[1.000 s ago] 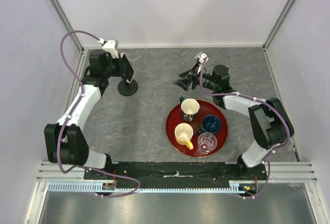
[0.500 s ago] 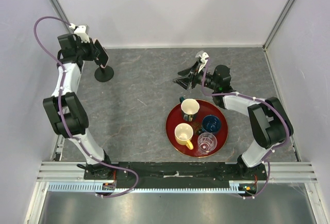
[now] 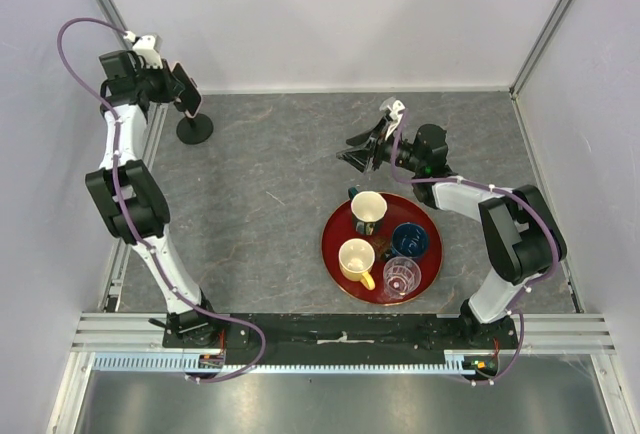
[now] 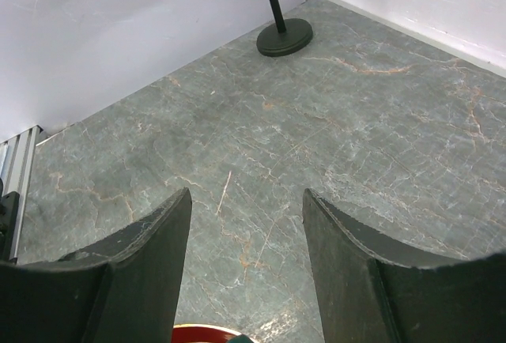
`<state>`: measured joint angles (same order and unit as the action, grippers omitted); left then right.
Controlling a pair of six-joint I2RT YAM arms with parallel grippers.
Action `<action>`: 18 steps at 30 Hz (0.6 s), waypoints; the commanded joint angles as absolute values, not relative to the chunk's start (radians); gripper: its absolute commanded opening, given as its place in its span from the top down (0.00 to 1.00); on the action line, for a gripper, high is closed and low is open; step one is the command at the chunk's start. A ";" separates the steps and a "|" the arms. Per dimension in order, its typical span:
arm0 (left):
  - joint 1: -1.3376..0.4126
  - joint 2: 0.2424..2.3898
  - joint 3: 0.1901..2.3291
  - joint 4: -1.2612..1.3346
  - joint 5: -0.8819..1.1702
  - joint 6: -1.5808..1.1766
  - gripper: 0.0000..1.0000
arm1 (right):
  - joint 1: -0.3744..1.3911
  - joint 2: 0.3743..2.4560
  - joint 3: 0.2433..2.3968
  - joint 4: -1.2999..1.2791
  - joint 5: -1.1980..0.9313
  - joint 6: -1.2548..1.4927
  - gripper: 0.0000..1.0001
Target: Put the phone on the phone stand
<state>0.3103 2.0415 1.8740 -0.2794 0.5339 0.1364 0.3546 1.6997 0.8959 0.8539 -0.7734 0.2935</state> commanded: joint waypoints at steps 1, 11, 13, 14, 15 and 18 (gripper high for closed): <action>0.353 2.019 1.980 -0.158 0.575 0.225 0.98 | 0.348 1.709 0.940 0.861 -0.801 0.275 0.35; 0.359 2.063 1.994 -0.164 0.555 0.267 0.98 | 0.348 1.718 0.950 0.842 -0.804 0.264 0.36; 0.368 2.069 2.003 -0.158 0.555 0.273 0.98 | 0.348 1.717 0.948 0.841 -0.804 0.264 0.36; 0.371 2.075 2.005 -0.149 0.563 0.267 0.98 | 0.348 1.715 0.948 0.842 -0.804 0.261 0.36; 0.376 2.079 2.008 -0.144 0.590 0.261 0.98 | 0.348 1.715 0.948 0.841 -0.804 0.261 0.36; 0.380 2.086 2.008 -0.144 0.614 0.255 0.98 | 0.348 1.720 0.951 0.836 -0.805 0.258 0.36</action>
